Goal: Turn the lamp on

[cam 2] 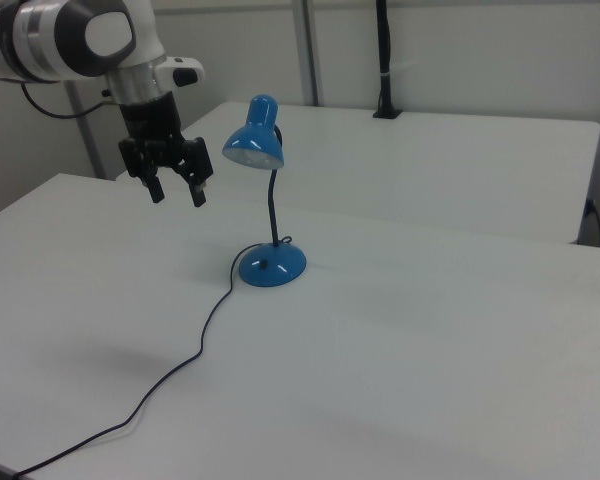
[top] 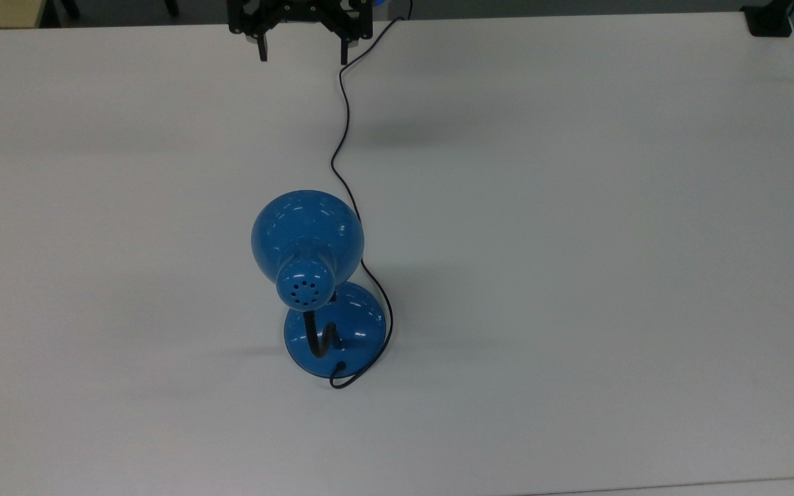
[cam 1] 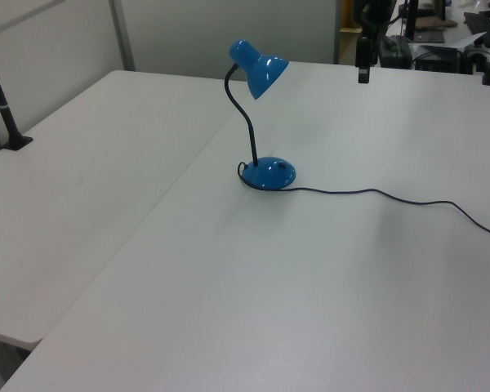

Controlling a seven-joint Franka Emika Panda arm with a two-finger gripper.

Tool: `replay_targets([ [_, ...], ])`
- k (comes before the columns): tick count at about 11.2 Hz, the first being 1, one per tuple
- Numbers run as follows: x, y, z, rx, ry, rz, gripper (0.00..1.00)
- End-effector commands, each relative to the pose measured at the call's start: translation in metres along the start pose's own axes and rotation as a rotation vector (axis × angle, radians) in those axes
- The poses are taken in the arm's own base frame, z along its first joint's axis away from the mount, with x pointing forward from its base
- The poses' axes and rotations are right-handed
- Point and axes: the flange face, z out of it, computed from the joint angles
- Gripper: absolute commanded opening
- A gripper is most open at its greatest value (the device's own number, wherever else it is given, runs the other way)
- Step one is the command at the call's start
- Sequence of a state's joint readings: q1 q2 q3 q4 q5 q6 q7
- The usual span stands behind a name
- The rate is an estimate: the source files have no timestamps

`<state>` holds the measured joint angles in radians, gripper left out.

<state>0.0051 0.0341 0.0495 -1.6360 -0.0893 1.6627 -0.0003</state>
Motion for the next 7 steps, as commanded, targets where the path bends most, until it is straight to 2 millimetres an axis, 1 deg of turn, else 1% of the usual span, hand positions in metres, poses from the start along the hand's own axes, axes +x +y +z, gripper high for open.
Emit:
replay_targets([
  [1,-0.0047,0.0001,-0.0013,0.014,-0.017,-0.042,0.27],
  [2,-0.0042,0.0,0.0001,0.014,-0.019,-0.043,0.12],
  [3,-0.0035,-0.0001,0.0007,0.014,-0.017,-0.045,0.03],
  [4,-0.0025,-0.0002,0.0023,0.014,-0.019,-0.045,0.0],
  [7,0.0023,-0.001,0.0069,0.017,-0.001,-0.069,0.0],
])
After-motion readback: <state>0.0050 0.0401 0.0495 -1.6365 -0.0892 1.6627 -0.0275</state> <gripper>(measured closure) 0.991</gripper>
